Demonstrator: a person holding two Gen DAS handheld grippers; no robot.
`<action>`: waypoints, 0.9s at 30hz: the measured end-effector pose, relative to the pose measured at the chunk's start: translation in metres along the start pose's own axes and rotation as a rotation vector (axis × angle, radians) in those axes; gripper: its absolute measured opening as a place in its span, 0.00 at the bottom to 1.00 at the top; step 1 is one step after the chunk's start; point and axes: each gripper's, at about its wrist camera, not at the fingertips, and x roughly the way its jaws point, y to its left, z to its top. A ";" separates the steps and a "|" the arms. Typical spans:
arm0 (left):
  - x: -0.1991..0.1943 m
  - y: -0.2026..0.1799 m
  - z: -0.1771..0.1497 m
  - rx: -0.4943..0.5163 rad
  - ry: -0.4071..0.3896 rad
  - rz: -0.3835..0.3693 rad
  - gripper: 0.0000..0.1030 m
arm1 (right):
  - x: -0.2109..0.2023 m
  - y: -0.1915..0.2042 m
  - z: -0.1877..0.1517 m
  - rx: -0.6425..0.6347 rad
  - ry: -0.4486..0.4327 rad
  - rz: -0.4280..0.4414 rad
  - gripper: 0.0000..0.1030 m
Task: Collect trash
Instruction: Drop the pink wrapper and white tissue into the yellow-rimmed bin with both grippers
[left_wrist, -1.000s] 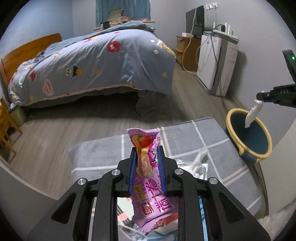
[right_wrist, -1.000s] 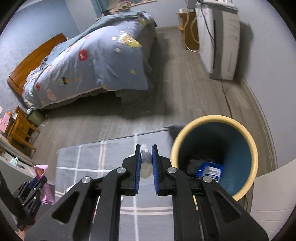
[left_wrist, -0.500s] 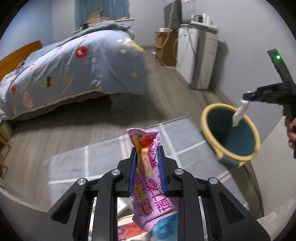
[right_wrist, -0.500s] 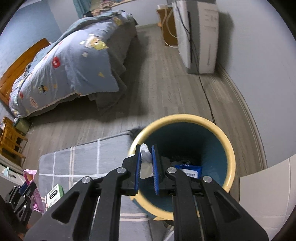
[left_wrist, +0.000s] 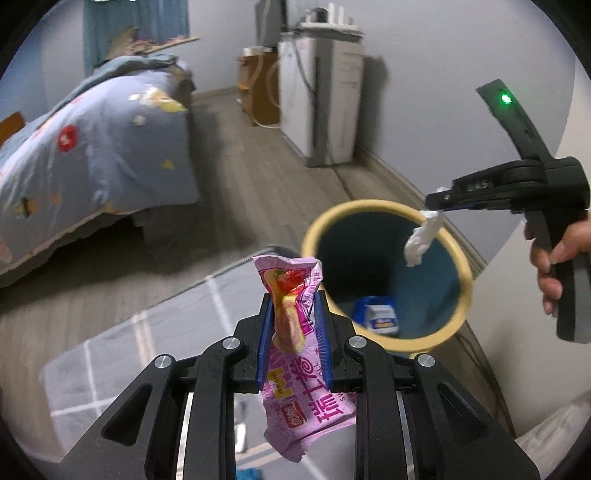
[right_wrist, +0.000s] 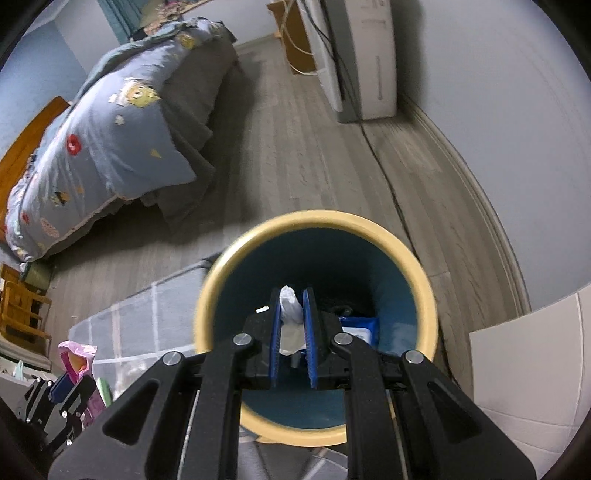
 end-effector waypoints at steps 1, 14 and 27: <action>0.005 -0.005 0.003 0.010 0.006 -0.015 0.22 | 0.003 -0.004 0.000 0.006 0.009 -0.005 0.11; 0.068 -0.056 0.028 0.102 0.041 -0.092 0.22 | 0.029 -0.059 -0.006 0.206 0.021 0.001 0.11; 0.106 -0.075 0.026 0.132 0.052 -0.095 0.34 | 0.028 -0.060 0.006 0.236 -0.085 0.078 0.12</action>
